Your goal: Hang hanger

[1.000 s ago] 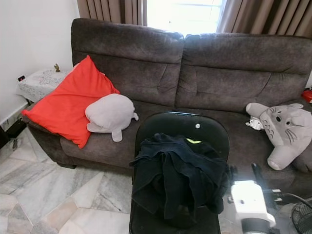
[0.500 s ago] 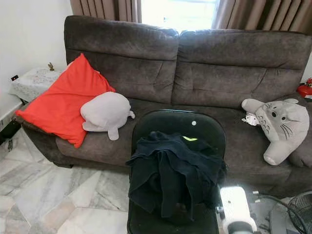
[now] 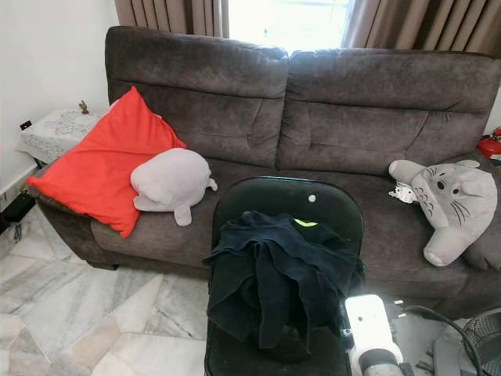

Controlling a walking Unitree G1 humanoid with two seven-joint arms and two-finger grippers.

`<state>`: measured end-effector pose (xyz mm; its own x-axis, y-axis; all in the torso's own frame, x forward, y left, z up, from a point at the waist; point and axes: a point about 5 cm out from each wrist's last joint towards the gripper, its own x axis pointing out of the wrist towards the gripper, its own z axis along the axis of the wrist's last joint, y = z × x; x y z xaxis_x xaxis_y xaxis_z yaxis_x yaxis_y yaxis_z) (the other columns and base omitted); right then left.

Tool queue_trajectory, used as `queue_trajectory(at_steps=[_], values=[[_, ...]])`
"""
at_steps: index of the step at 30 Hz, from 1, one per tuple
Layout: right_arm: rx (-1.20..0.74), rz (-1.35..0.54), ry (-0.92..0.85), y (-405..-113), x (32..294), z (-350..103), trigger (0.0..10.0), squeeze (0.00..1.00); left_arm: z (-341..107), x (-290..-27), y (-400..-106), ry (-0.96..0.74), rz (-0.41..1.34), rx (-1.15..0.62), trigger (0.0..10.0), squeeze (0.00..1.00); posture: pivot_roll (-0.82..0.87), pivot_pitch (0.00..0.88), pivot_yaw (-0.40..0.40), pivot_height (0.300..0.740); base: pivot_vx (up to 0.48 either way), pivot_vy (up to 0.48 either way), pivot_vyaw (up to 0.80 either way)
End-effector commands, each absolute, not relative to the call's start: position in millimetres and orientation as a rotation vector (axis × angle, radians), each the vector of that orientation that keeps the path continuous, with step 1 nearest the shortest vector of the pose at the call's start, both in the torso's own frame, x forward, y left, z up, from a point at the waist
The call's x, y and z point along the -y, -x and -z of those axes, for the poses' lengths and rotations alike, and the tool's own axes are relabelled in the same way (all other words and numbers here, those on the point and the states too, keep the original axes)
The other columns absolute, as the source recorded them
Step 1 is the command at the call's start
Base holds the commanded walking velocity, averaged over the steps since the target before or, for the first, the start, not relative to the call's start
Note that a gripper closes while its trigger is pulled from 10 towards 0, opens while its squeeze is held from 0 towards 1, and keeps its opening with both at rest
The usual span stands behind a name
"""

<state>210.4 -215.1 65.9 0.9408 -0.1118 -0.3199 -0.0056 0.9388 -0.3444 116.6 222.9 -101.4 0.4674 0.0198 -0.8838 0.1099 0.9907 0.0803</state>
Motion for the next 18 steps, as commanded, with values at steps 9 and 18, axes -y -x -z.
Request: queue_trajectory(at_steps=[9, 18], values=[[-0.308, 0.086, 0.355, -221, 218, -71, 10.0, 0.0, 102, -223, -115, -0.137, 0.057, -1.091, 10.0, 0.0, -0.01, 0.0, -0.01, 0.74, 0.0, 0.0, 0.0], [-0.248, 0.131, 0.323, -230, 222, -79, 10.0, 0.0, 102, -224, -115, -0.138, 0.056, -1.09, 10.0, 0.0, -0.01, 0.0, -0.008, 0.74, 0.0, 0.0, 0.0]])
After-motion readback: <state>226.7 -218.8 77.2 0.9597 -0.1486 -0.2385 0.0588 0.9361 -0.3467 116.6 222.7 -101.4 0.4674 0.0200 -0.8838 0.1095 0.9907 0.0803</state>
